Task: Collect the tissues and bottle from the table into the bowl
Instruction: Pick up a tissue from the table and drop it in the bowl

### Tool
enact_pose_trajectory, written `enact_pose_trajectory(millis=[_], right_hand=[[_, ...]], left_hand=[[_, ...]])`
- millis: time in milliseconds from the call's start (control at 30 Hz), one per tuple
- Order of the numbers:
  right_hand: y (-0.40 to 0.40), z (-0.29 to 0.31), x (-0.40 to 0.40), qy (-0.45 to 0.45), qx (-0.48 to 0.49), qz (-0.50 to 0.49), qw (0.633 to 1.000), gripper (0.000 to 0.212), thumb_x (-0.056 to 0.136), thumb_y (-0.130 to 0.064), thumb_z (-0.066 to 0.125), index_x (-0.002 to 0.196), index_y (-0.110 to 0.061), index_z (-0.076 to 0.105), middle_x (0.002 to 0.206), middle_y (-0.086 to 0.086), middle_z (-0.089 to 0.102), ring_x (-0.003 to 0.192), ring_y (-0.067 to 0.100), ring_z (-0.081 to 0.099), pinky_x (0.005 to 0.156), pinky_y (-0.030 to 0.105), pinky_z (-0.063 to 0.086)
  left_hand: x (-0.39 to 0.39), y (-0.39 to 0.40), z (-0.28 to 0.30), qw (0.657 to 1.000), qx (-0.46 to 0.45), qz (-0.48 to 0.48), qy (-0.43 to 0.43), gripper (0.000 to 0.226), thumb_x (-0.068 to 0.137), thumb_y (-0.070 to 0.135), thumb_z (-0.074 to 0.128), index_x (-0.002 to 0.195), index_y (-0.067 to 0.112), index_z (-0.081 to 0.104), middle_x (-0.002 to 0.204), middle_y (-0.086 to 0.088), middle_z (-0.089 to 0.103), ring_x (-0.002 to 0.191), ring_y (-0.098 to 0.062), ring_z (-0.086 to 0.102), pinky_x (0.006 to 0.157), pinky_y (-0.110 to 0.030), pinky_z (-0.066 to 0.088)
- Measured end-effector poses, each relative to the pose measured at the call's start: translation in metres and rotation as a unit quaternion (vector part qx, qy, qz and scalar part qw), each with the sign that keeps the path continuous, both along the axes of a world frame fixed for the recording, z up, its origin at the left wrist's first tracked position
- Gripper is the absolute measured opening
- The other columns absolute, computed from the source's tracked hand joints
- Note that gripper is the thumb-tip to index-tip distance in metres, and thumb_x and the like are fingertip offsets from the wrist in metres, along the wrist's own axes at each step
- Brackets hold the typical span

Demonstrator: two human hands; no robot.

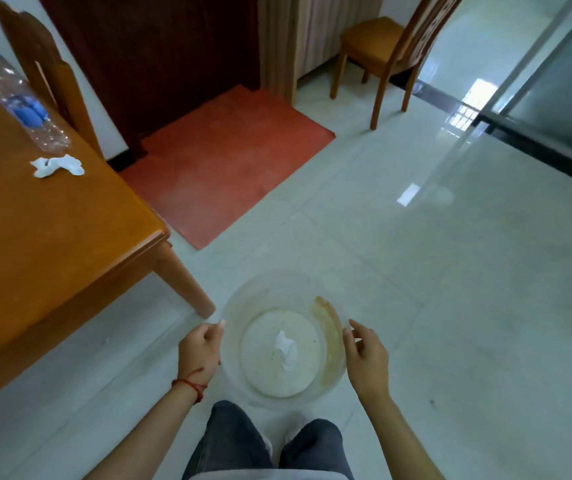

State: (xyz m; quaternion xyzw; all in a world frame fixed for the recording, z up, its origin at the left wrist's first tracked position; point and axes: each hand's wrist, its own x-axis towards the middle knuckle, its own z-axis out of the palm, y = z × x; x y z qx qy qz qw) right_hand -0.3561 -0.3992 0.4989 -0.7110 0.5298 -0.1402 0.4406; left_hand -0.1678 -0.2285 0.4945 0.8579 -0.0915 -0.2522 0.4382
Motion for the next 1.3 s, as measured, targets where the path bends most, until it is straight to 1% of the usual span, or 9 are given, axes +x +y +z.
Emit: enact_pose_trajectory(millis=[200,233,333,433,567,900,1067,1200,1300], right_hand=[[-0.018,0.005,-0.069,-0.009,0.003,-0.090,0.996,0.027,0.093,-0.024,0.048,0.115,-0.012,0.059,0.096,0.001,0.056,0.077,0.007,0.055,0.071,0.021,0.040],[-0.021,0.006,-0.079,-0.010,0.000,-0.101,0.995,0.027,0.093,-0.024,0.047,0.115,-0.012,0.059,0.096,0.000,0.056,0.077,0.006,0.055,0.070,0.020,0.041],[-0.029,0.006,-0.103,-0.015,-0.001,-0.143,0.990,0.027,0.093,-0.023,0.048,0.115,-0.011,0.059,0.095,0.000,0.056,0.078,0.007,0.056,0.073,0.023,0.042],[-0.040,0.004,-0.118,-0.015,-0.009,-0.174,0.985,0.028,0.093,-0.022,0.049,0.115,-0.009,0.059,0.097,0.003,0.059,0.083,0.017,0.059,0.073,0.024,0.043],[-0.064,0.003,-0.121,-0.015,-0.016,-0.196,0.980,0.028,0.093,-0.022,0.049,0.114,-0.009,0.059,0.095,0.002,0.059,0.084,0.018,0.059,0.073,0.023,0.042],[-0.186,-0.002,-0.053,-0.027,-0.022,-0.185,0.982,0.025,0.092,-0.021,0.049,0.111,-0.011,0.061,0.097,0.003,0.061,0.079,0.005,0.057,0.068,0.013,0.039],[-0.251,0.004,-0.002,-0.033,-0.032,-0.153,0.987,0.022,0.092,-0.019,0.050,0.109,-0.012,0.062,0.095,0.001,0.061,0.082,0.013,0.059,0.073,0.023,0.046],[-0.298,0.007,0.036,-0.023,-0.044,-0.111,0.993,0.024,0.092,-0.019,0.051,0.111,-0.011,0.061,0.097,0.000,0.059,0.079,0.007,0.056,0.067,0.011,0.039],[-0.333,0.007,0.062,-0.025,-0.046,-0.072,0.996,0.024,0.092,-0.020,0.051,0.111,-0.011,0.061,0.099,0.002,0.061,0.078,0.003,0.056,0.066,0.010,0.038]], left_hand=[[-0.039,-0.059,0.004,0.997,-0.012,-0.078,-0.011,0.039,0.088,0.022,0.053,0.071,-0.012,0.055,0.060,-0.013,0.051,0.055,-0.016,0.045,0.043,-0.012,0.040],[-0.045,-0.067,0.003,0.996,-0.013,-0.090,-0.007,0.038,0.088,0.023,0.054,0.070,-0.011,0.055,0.061,-0.014,0.053,0.056,-0.018,0.046,0.046,-0.013,0.042],[-0.057,-0.092,-0.001,0.992,-0.010,-0.123,0.008,0.039,0.087,0.027,0.054,0.067,-0.006,0.055,0.061,-0.014,0.055,0.060,-0.022,0.049,0.061,-0.037,0.047],[-0.065,-0.118,-0.001,0.989,-0.007,-0.144,0.008,0.038,0.087,0.028,0.054,0.066,-0.004,0.056,0.063,-0.013,0.058,0.060,-0.021,0.050,0.061,-0.034,0.045],[-0.066,-0.153,0.000,0.985,-0.007,-0.170,0.002,0.040,0.087,0.028,0.054,0.064,-0.005,0.055,0.058,-0.011,0.055,0.056,-0.019,0.047,0.055,-0.028,0.042],[-0.001,-0.266,-0.002,0.988,-0.023,-0.151,0.003,0.039,0.086,0.028,0.056,0.056,0.003,0.051,0.055,-0.008,0.052,0.054,-0.018,0.047,0.054,-0.029,0.044],[0.045,-0.314,0.000,0.991,-0.029,-0.133,-0.005,0.040,0.087,0.027,0.055,0.065,-0.007,0.055,0.058,-0.015,0.056,0.055,-0.020,0.050,0.056,-0.033,0.047],[0.075,-0.344,0.003,0.995,-0.029,-0.093,-0.024,0.043,0.087,0.026,0.055,0.063,-0.009,0.053,0.056,-0.015,0.054,0.053,-0.021,0.047,0.054,-0.030,0.042],[0.090,-0.360,0.005,0.997,-0.027,-0.064,-0.027,0.040,0.088,0.026,0.055,0.058,-0.001,0.052,0.054,-0.011,0.053,0.051,-0.019,0.047,0.051,-0.028,0.041]])
